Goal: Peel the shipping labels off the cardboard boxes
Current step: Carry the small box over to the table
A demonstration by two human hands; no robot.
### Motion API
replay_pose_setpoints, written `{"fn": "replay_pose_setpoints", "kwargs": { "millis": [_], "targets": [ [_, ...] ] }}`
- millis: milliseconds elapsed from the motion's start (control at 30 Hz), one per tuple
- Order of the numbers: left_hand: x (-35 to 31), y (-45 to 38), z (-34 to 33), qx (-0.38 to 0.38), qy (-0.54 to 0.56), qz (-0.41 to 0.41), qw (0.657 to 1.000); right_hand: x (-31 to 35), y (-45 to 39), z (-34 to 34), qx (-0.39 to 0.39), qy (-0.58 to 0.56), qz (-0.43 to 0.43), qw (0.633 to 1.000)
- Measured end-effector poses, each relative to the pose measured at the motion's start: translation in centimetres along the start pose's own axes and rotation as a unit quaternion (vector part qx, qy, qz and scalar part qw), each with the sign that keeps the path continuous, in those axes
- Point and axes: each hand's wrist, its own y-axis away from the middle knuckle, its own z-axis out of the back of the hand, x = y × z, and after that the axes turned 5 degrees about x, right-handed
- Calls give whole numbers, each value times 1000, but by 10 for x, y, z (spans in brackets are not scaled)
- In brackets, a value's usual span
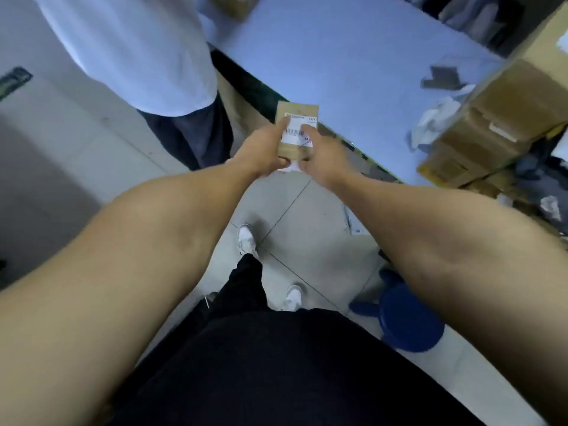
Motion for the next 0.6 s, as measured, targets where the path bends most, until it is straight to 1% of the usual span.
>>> {"fn": "replay_pose_setpoints", "kwargs": {
  "millis": [67, 167, 267, 333, 400, 467, 600],
  "targets": [
    [32, 47, 4, -29, 37, 59, 997, 37, 5, -23, 40, 32, 59, 997],
    [77, 111, 13, -86, 76, 141, 983, 98, 6, -58, 94, 51, 130, 986],
    [124, 176, 22, -136, 96, 233, 958, 169, 10, -99, 124, 86, 213, 965],
    [155, 217, 29, -170, 107, 285, 937, 214, 14, -123, 153, 89, 256, 950],
    [184, 257, 35, -208, 127, 323, 915, 259, 20, -148, 178, 98, 304, 931],
    [208, 288, 44, -243, 136, 347, 896, 297, 23, -170, 186, 95, 342, 916],
    [242, 317, 74, -289, 120, 367, 876, 357, 11, -197, 172, 95, 390, 900]
  ]
}}
